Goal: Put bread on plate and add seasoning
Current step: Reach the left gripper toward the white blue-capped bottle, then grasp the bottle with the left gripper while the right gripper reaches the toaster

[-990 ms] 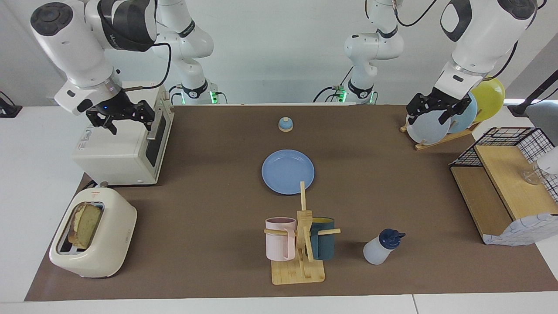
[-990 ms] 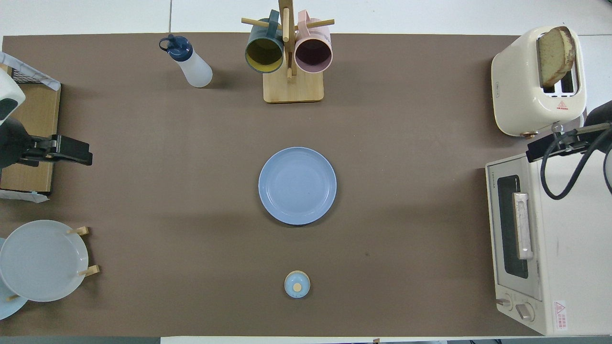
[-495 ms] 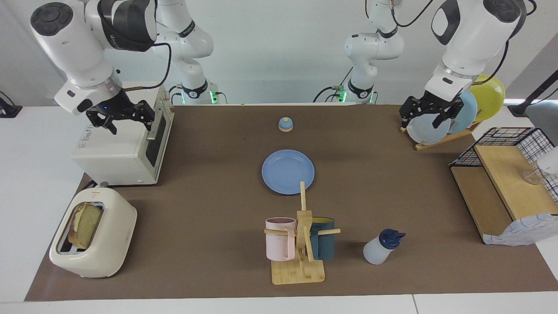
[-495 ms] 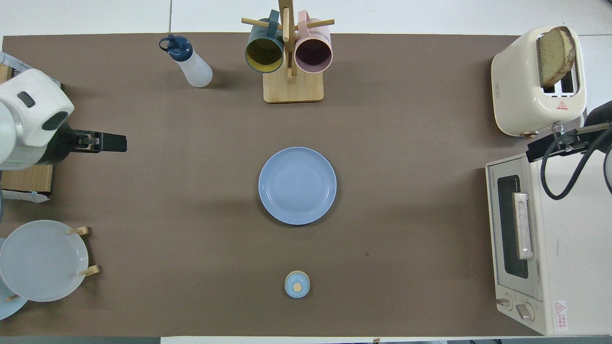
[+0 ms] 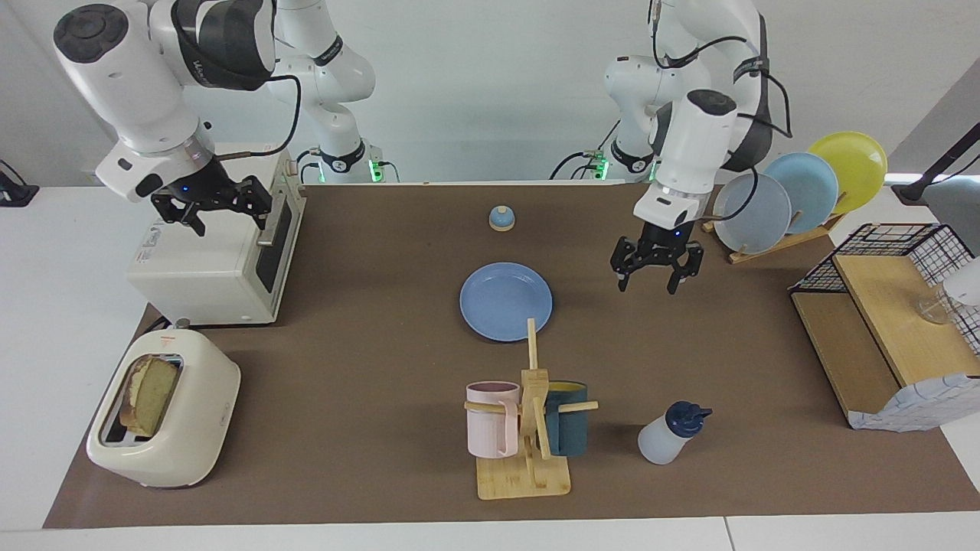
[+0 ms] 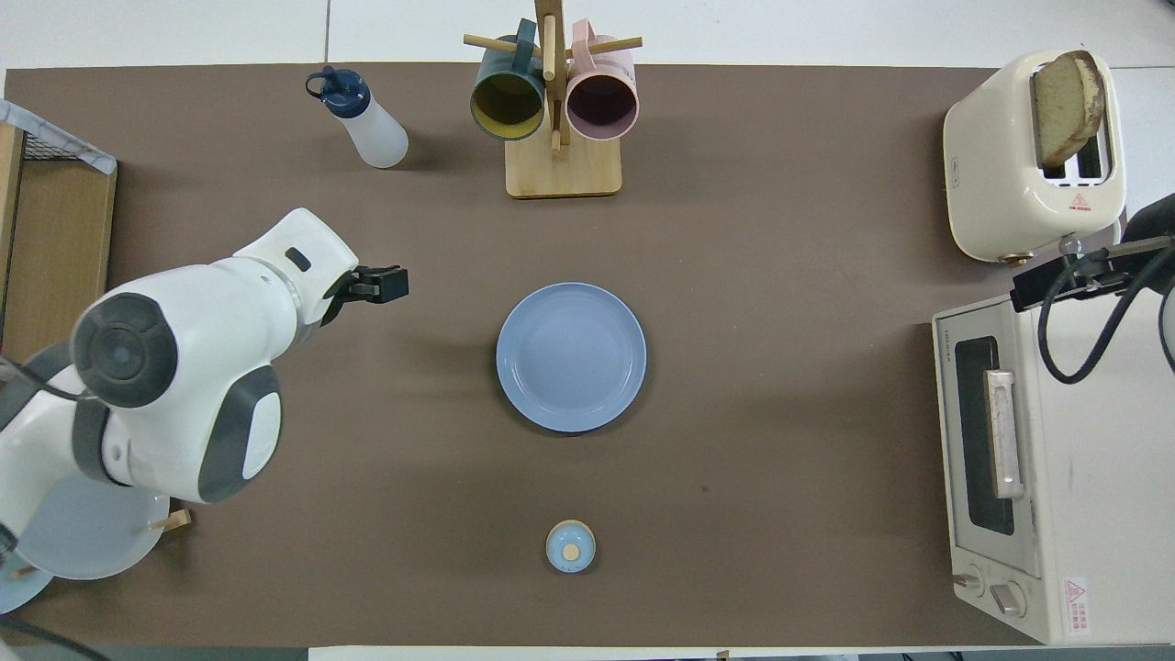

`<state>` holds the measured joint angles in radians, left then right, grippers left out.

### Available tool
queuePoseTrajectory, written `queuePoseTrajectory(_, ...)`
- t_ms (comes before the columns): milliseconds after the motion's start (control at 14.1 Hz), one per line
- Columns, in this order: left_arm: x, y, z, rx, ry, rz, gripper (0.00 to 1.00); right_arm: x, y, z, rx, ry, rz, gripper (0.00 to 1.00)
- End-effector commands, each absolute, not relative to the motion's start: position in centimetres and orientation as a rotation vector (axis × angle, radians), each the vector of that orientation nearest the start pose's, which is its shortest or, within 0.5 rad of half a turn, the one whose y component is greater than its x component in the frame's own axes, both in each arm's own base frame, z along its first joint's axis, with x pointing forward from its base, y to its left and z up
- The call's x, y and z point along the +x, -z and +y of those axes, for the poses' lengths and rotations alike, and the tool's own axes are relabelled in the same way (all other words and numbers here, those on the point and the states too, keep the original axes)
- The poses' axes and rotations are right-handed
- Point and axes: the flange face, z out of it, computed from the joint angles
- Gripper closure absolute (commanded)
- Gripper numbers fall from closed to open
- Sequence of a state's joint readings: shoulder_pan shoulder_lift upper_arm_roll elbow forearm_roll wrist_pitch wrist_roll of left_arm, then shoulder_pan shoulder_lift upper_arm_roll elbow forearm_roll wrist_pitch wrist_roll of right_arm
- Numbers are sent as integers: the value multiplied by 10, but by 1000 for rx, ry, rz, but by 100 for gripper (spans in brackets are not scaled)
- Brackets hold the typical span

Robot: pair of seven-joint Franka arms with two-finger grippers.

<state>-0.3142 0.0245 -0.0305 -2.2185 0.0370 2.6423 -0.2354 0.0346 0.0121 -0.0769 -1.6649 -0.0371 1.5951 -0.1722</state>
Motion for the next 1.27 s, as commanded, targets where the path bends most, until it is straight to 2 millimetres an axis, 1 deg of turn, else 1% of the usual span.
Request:
queuePoseTrajectory(0, 553, -369, -195, -3127, 718, 263, 0, 567, -584, -33, -3157, 84, -215, 0)
queuePoseTrajectory(71, 559, -352, -197, -3129, 739, 265, 0, 575, -577, -34, -3160, 189, -226, 0)
queuePoseTrajectory(141, 567, -345, -196, -3127, 801, 259, 0, 580, -568, -40, -3161, 314, -214, 0)
queuePoseTrajectory(212, 573, -337, -195, -3127, 825, 250, 0, 589, -565, -46, -3155, 489, -199, 0)
queuePoseTrajectory(283, 585, -332, -191, -3122, 843, 229, 0, 595, -555, -56, -3148, 621, -180, 0)
queuePoseTrajectory(354, 599, -334, -186, -3111, 867, 207, 0, 601, -547, -61, -3143, 708, -196, 0)
queuePoseTrajectory(424, 612, -337, -181, -3099, 894, 191, 0, 614, -534, -64, -3144, 769, -244, 0)
queuePoseTrajectory(495, 618, -332, -181, -3095, 893, 181, 0, 626, -522, -71, -3142, 844, -262, 0)
queuePoseTrajectory(566, 623, -331, -180, -3087, 896, 180, 0, 637, -506, -80, -3140, 908, -255, 0)
queuePoseTrajectory(637, 630, -333, -178, -3076, 912, 173, 0, 643, -495, -81, -3139, 933, -257, 0)
queuePoseTrajectory(707, 637, -327, -181, -3075, 910, 165, 0, 648, -487, -88, -3143, 943, -245, 0)
queuePoseTrajectory(778, 642, -320, -195, -3081, 912, 160, 0, 652, -483, -99, -3151, 952, -224, 0)
queuePoseTrajectory(849, 650, -324, -190, -3067, 937, 127, 0, 657, -483, -101, -3151, 959, -221, 0)
queuePoseTrajectory(920, 654, -328, -190, -3060, 948, 126, 0, 660, -477, -102, -3154, 947, -215, 0)
queuePoseTrajectory(990, 654, -327, -191, -3061, 945, 126, 0, 660, -476, -106, -3157, 944, -206, 0)
queuePoseTrajectory(1061, 653, -317, -199, -3064, 928, 140, 0, 660, -471, -111, -3162, 932, -194, 0)
queuePoseTrajectory(1132, 662, -322, -197, -3049, 955, 125, 0, 660, -470, -113, -3161, 932, -178, 1)
queuePoseTrajectory(1202, 669, -320, -196, -3041, 957, 116, 0, 661, -471, -112, -3156, 935, -164, 17)
